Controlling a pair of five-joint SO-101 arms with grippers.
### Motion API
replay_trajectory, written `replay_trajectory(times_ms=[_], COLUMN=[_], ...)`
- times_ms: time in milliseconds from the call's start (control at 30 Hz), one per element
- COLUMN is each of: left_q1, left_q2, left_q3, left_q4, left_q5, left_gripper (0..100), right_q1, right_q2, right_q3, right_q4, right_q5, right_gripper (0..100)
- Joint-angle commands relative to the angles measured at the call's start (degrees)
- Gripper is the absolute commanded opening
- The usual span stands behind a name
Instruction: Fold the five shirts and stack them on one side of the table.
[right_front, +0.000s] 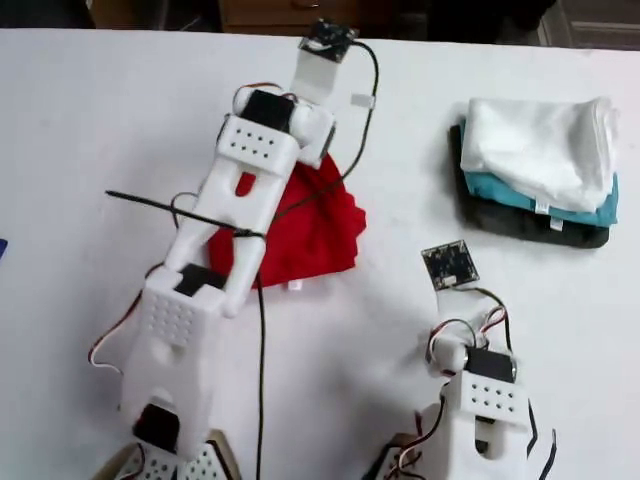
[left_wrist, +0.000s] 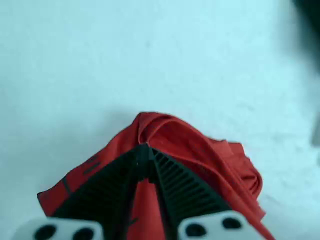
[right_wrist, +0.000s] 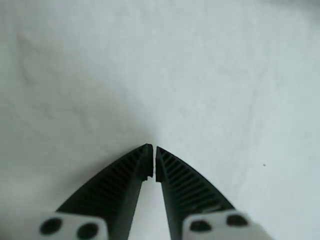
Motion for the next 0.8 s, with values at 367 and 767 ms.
replay_trajectory(times_ms=[367,767], left_q1=[1.93,7.03], left_q2=[13.45,23.12], left_q3=[-7.34,-22.37], left_q4=[-2.81,-0.53], left_q5=[-3.87,-4.13], left_gripper=[3,3], right_q1=[0.31,0.31], right_q2=[-1.1,-1.1], right_q3=[-0.26,-0.26], right_q4=[-0.84,-0.84], right_q5=[0.26,0.26], right_gripper=[1.8,1.8])
